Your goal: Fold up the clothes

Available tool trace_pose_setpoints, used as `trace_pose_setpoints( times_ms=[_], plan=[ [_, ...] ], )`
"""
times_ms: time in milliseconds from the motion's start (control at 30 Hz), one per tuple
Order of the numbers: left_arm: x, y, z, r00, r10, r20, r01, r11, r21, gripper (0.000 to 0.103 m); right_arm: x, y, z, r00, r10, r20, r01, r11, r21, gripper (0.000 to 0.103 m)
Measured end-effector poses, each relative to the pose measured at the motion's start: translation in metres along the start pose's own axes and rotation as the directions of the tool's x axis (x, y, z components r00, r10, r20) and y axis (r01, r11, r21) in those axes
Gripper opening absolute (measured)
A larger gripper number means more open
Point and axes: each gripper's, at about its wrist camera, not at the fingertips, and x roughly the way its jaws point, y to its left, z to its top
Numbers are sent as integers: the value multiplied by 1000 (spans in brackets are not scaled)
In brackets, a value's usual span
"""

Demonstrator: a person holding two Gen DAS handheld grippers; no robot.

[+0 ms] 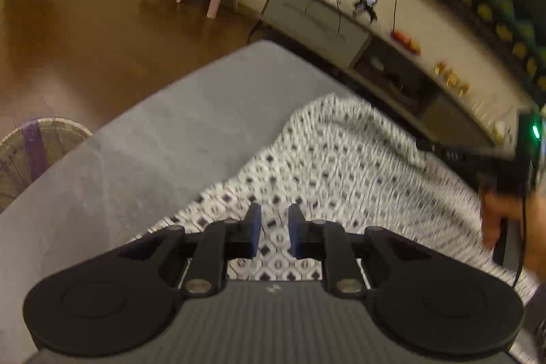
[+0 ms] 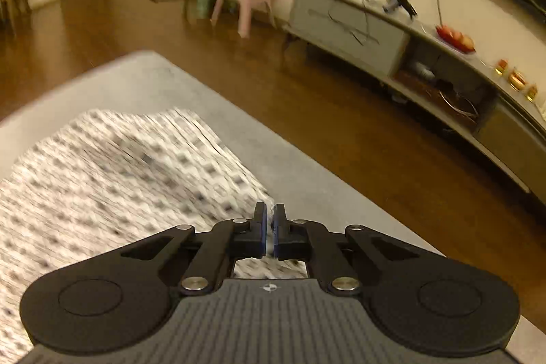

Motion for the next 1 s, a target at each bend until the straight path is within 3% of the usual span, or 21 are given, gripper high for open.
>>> trace_pose_setpoints(
  times_ms=[67, 133, 200, 233, 300, 333, 367, 433, 600, 633, 733, 767, 833, 900, 933, 1000],
  plan=[
    [-8, 6, 4, 1000, -18, 16, 19, 999, -43, 17, -35, 20, 0, 996, 37, 84, -36, 999, -20, 0],
    [-16, 12, 8, 999, -35, 32, 38, 996, -86, 18, -76, 48, -7, 978, 131, 161, -120, 990, -75, 0],
    [-21, 12, 7, 999, -40, 18, 42, 993, -106, 18, -92, 65, -10, 976, 116, 185, -89, 985, -149, 0],
    [-22, 9, 2, 999, -48, -4, 47, 993, -104, 18, -87, 63, -8, 983, 75, 165, -51, 988, -148, 6],
    [-21, 3, -8, 998, -53, -42, 48, 994, -99, 18, -61, 47, 1, 996, -17, 85, 25, 995, -96, 54],
    [-21, 4, -8, 998, -50, -38, 46, 994, -102, 18, -48, 37, 2, 998, -47, 51, 50, 997, -66, 84],
    [-20, 5, -7, 998, -47, -35, 43, 994, -105, 18, -36, 28, 2, 997, -75, 24, 76, 996, -44, 87],
    [-20, 7, -7, 999, -40, -28, 37, 993, -111, 18, -16, 16, 1, 994, -108, -18, 108, 994, -20, 87],
    [-17, 12, -5, 1000, -25, -10, 23, 992, -127, 17, 17, 11, -5, 994, -98, -55, 96, 994, -44, 85],
    [-17, 13, -5, 1000, -22, -7, 21, 991, -130, 17, 24, 8, -7, 994, -85, -74, 83, 996, -39, 76],
    [-16, 16, -4, 1000, -12, 3, 13, 990, -140, 17, 31, 4, -3, 996, -52, -76, 51, 999, -7, 5],
    [-15, 17, -3, 1000, -9, 7, 10, 990, -143, 17, 26, 6, -2, 997, -48, -54, 47, 999, -22, 2],
    [-15, 19, -2, 1000, -3, 14, 5, 989, -149, 17, 2, 23, 4, 998, -50, 33, 52, 996, -77, 1],
    [-15, 20, -2, 1000, 0, 24, 3, 988, -157, 20, -57, 51, -3, 982, -59, 181, 88, 984, -155, 1],
    [-22, 19, -1, 998, -26, 55, 35, 985, -169, 25, -94, 73, -13, 968, -38, 249, 92, 974, -207, 1],
    [-34, 16, -3, 992, -59, 108, 77, 982, -170, 32, -151, 130, -51, 953, 61, 297, 50, 935, -352, 2]
  ],
)
